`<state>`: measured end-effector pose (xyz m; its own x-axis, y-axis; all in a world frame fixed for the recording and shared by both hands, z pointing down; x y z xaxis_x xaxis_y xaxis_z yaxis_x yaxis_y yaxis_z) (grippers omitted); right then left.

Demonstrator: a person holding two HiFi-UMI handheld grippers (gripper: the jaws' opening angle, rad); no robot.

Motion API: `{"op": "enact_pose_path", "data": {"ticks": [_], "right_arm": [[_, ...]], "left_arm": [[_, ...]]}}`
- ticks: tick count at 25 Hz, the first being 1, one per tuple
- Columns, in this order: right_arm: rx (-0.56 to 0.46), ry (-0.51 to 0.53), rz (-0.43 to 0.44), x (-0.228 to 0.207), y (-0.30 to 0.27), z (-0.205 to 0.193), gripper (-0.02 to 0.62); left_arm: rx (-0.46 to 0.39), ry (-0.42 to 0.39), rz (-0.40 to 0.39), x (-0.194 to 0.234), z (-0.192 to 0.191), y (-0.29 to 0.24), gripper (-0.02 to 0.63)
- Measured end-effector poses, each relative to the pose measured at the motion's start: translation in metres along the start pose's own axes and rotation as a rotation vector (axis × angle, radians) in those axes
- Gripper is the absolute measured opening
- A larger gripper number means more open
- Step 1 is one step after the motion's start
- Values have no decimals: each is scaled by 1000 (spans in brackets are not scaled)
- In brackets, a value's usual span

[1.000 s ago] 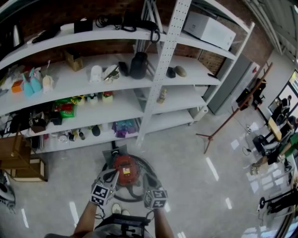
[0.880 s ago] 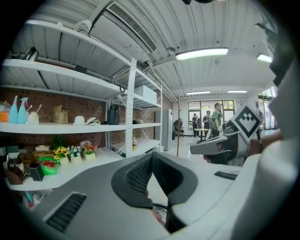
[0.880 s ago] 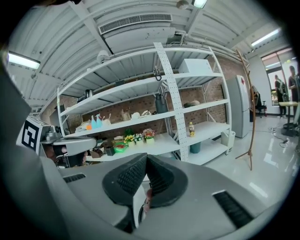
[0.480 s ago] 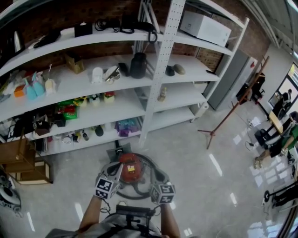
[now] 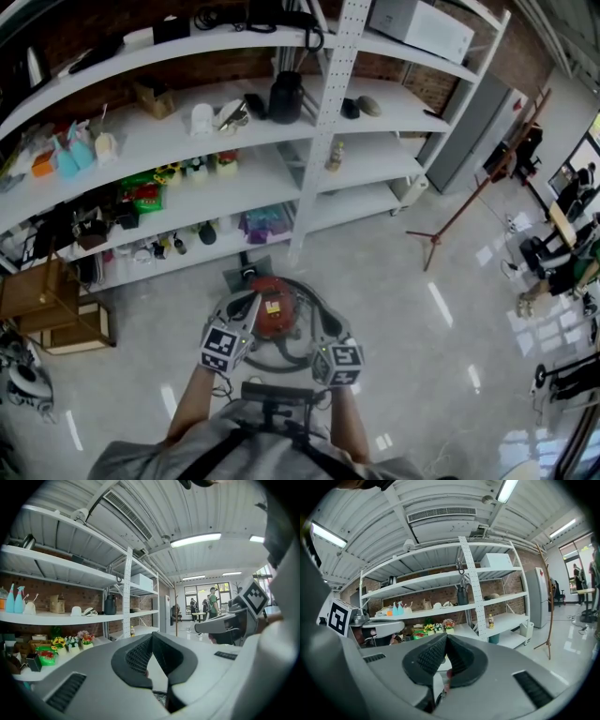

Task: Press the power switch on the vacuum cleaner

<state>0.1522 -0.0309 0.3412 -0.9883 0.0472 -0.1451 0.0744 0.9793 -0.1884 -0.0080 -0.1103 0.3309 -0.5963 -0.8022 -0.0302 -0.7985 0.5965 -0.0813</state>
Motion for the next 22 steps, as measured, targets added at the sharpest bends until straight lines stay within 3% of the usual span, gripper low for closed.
{"op": "enact_pose_path", "data": {"ticks": [22], "right_arm": [[13, 15, 56, 12, 6, -7, 11]], "left_arm": [[1, -4, 30, -7, 0, 10, 8]]}}
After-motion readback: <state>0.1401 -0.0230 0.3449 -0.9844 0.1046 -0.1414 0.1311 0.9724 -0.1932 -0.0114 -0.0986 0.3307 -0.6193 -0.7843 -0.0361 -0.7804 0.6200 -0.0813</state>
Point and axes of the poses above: the fingertips, and each gripper's own axes: y backward along the fingers, x to its left, z out of its top, the point moved 4 cm from there along y, backward along the fingers, and after that the axes turned 3 degrees about -x, right-handed, at the moved point
